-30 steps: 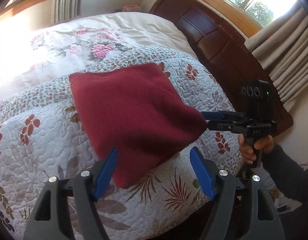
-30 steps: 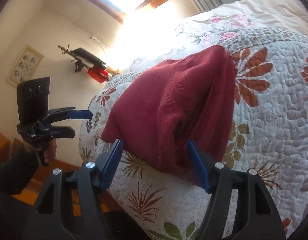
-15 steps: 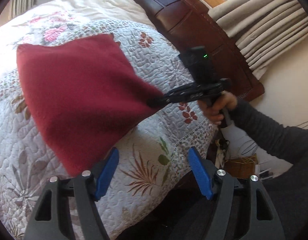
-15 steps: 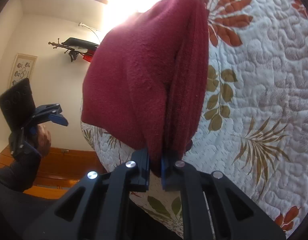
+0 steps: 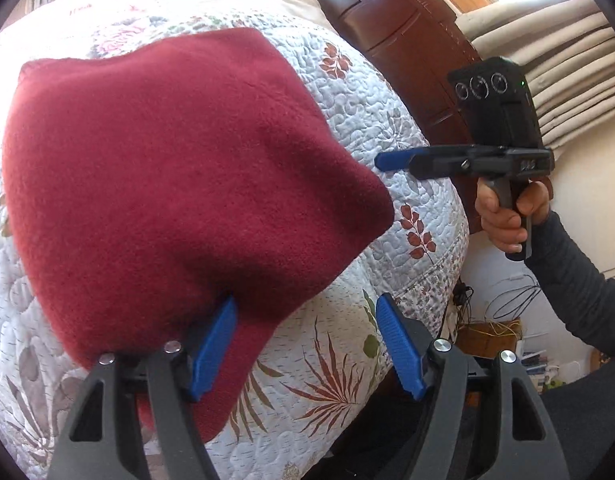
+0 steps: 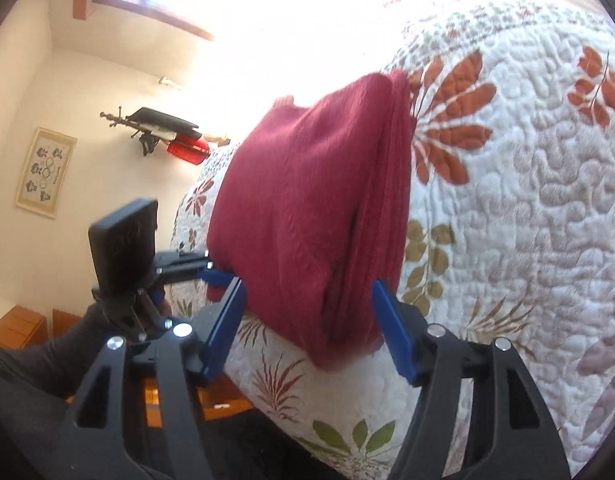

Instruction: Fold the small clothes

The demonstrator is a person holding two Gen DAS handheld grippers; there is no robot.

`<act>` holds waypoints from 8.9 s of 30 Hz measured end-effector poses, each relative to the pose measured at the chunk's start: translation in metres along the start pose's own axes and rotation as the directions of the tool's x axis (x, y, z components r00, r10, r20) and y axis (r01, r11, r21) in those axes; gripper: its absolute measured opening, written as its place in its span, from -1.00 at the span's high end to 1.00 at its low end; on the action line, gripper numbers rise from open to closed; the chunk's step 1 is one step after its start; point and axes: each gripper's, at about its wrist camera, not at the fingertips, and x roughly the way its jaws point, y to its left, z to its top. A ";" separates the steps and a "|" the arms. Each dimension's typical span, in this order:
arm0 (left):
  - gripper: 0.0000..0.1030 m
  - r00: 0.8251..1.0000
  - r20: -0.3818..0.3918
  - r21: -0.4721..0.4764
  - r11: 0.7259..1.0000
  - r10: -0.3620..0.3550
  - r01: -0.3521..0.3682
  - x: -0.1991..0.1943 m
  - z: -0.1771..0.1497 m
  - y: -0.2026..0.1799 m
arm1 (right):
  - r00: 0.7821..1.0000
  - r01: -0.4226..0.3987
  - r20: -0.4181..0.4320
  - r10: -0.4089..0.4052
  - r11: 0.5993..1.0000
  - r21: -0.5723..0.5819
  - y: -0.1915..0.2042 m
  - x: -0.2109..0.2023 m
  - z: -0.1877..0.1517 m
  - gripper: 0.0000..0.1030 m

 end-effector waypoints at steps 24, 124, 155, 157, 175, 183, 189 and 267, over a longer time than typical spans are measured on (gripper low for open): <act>-0.38 0.999 -0.031 -0.056 0.998 0.036 -0.038 0.011 -0.006 0.010 | 0.975 0.175 0.132 -0.177 0.984 0.026 -0.009 0.065 0.105 0.83; -0.85 0.869 0.405 -0.560 0.674 -0.284 0.481 -0.037 -0.033 0.157 | 0.904 -0.383 -0.052 0.423 0.860 0.337 -0.100 0.096 0.115 -0.81; 0.14 0.888 0.314 -0.489 0.745 -0.336 0.455 -0.066 -0.010 0.126 | 0.939 -0.334 -0.014 0.344 0.920 0.204 0.006 0.089 0.129 0.24; 0.15 0.881 0.338 -0.454 0.763 -0.330 0.460 -0.089 -0.017 0.116 | 0.933 -0.355 -0.007 0.361 0.921 0.164 0.035 0.086 0.130 0.24; -0.45 0.929 0.339 -0.562 0.761 -0.148 0.326 -0.121 -0.223 0.187 | 0.984 -0.058 -0.169 0.059 0.998 0.008 0.180 0.207 0.049 -0.47; -0.47 0.871 0.485 -0.483 0.855 0.081 0.190 -0.207 -0.273 0.134 | 0.996 0.083 -0.024 -0.084 0.996 -0.026 0.206 0.149 0.050 -0.09; -0.45 0.853 0.518 -0.313 0.914 -0.063 0.257 -0.201 -0.263 0.105 | 0.990 0.134 -0.050 -0.135 0.990 -0.033 0.194 0.185 0.061 0.86; -0.92 0.548 0.505 -0.482 0.744 0.667 -0.462 -0.324 -0.350 -0.192 | 0.606 0.708 0.611 -0.510 0.696 -0.120 0.455 -0.051 -0.258 -0.94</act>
